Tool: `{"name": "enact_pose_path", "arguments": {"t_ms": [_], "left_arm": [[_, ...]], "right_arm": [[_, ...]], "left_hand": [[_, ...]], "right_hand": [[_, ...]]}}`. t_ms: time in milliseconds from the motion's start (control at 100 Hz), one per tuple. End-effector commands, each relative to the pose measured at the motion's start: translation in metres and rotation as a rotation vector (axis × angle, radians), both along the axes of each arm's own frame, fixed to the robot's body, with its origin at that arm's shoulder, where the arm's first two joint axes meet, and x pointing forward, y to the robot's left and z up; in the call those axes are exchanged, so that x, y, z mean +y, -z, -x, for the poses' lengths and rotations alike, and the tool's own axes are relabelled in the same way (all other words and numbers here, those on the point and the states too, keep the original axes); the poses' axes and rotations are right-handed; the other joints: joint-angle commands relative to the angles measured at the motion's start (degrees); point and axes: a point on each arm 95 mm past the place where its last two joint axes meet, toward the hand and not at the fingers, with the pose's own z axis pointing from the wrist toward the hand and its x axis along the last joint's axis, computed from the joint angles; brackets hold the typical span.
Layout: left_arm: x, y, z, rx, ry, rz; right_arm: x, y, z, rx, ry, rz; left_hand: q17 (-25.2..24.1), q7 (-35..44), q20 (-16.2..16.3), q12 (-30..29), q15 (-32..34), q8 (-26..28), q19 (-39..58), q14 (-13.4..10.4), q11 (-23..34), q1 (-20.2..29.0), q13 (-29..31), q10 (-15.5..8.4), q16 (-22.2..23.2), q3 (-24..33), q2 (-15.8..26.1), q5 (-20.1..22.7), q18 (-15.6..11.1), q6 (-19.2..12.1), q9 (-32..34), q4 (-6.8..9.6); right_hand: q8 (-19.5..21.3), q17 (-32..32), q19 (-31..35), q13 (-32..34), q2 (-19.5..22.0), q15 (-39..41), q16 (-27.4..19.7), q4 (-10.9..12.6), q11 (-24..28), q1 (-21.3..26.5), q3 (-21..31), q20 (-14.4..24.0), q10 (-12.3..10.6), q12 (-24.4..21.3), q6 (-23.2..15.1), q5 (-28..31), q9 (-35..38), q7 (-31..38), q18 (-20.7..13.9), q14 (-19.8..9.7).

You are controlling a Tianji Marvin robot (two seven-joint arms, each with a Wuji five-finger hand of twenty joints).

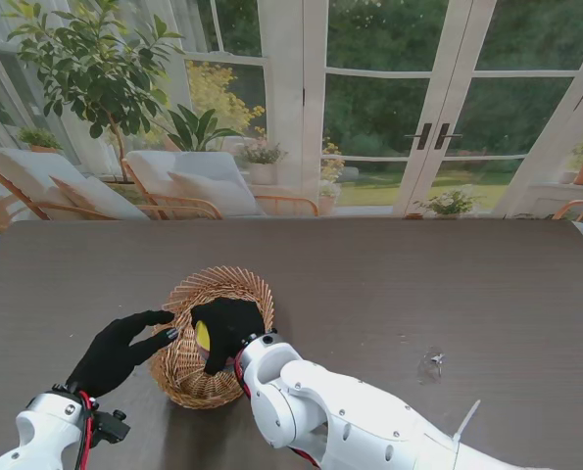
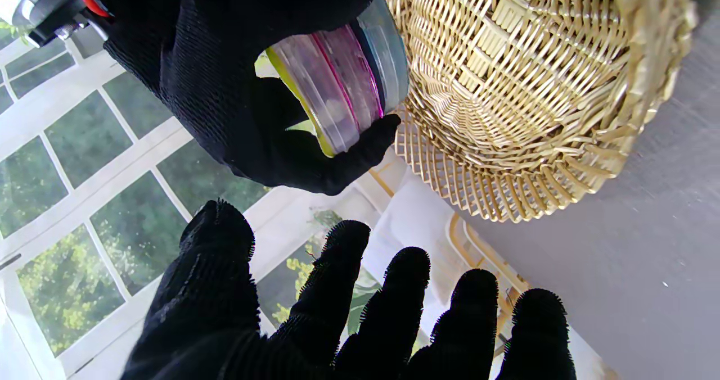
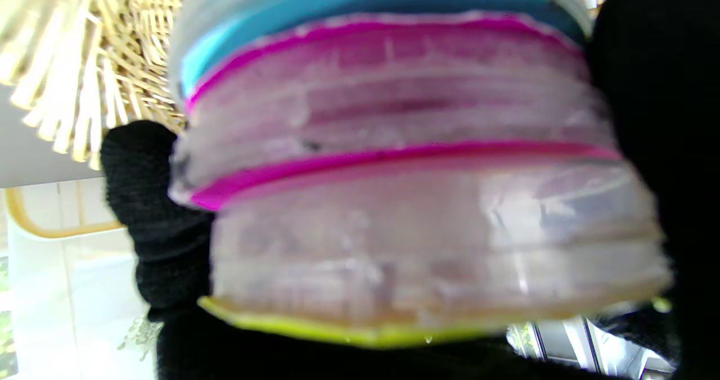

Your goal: Stack culture dishes into a storage basket

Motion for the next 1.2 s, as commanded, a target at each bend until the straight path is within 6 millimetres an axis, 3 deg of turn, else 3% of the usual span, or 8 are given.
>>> {"name": "enact_pose_path", "arguments": {"t_ms": [0, 610, 1020, 1100, 1190], "left_arm": [[-0.004, 0.0, 0.003, 0.01, 0.004, 0.005], [-0.005, 0.001, 0.001, 0.0, -0.068, -0.02], [-0.002, 0.0, -0.004, 0.027, -0.069, -0.031], [-0.002, 0.0, -0.004, 0.03, -0.07, -0.032], [-0.002, 0.0, -0.004, 0.031, -0.072, -0.034]], "right_arm": [[0.01, -0.003, 0.001, 0.007, -0.014, -0.009], [0.033, 0.027, -0.02, 0.033, -0.037, 0.014], [0.039, 0.037, -0.037, 0.037, -0.037, 0.066], [0.039, 0.04, -0.039, 0.043, -0.041, 0.081], [0.039, 0.044, -0.039, 0.051, -0.052, 0.1]], "left_hand": [[-0.84, -0.28, 0.47, 0.04, -0.19, -0.13, 0.28, -0.5, 0.03, -0.09, 0.55, -0.39, 0.22, -1.06, 2.06, 0.01, -0.3, -0.86, -0.96, 0.15], [-0.84, -0.37, 0.48, 0.01, -0.26, -0.23, 0.27, -0.53, -0.01, 0.05, 0.39, -0.18, 0.23, -0.99, 1.92, -0.18, -0.21, -0.88, -1.14, 0.17], [-0.8, -0.32, 0.54, 0.05, -0.2, -0.25, 0.32, -0.47, 0.04, -0.12, 0.5, -0.35, 0.29, -1.03, 2.03, -0.1, -0.18, -0.81, -1.05, 0.16], [-0.78, -0.32, 0.54, 0.05, -0.19, -0.25, 0.32, -0.45, 0.04, -0.11, 0.55, -0.23, 0.3, -1.03, 1.99, -0.1, -0.17, -0.84, -1.05, 0.16], [-0.79, -0.31, 0.54, 0.05, -0.19, -0.25, 0.32, -0.48, 0.02, -0.08, 0.54, -0.28, 0.3, -1.02, 1.95, -0.08, -0.16, -0.79, -1.08, 0.16]], "right_hand": [[0.79, 6.72, 2.23, 10.5, 7.77, 4.04, 0.62, 6.19, 7.34, 16.47, 13.01, 2.41, -4.62, 2.41, 3.14, 5.34, 4.82, 6.01, -11.05, -20.41], [0.82, 6.67, 1.92, 10.54, 8.37, 3.93, 0.69, 6.38, 7.45, 16.18, 12.95, 2.2, -4.8, 2.39, 3.2, 5.07, 4.74, 5.99, -11.61, -20.39], [0.82, 6.39, 1.33, 10.25, 9.14, 3.51, 0.66, 7.05, 7.49, 15.25, 12.91, 1.84, -4.83, 2.36, 3.22, 4.49, 4.25, 5.86, -12.03, -20.66], [0.87, 6.05, 0.6, 9.95, 9.76, 2.93, 0.7, 8.79, 7.51, 14.08, 12.76, 1.44, -4.81, 2.36, 2.95, 3.77, 3.77, 5.79, -11.6, -20.71], [0.91, 5.14, -0.28, 9.17, 11.13, 1.55, 1.01, 13.79, 7.56, 12.31, 12.25, 1.15, -4.94, 2.35, 2.75, 2.7, 2.6, 5.5, -11.58, -20.83]]}}
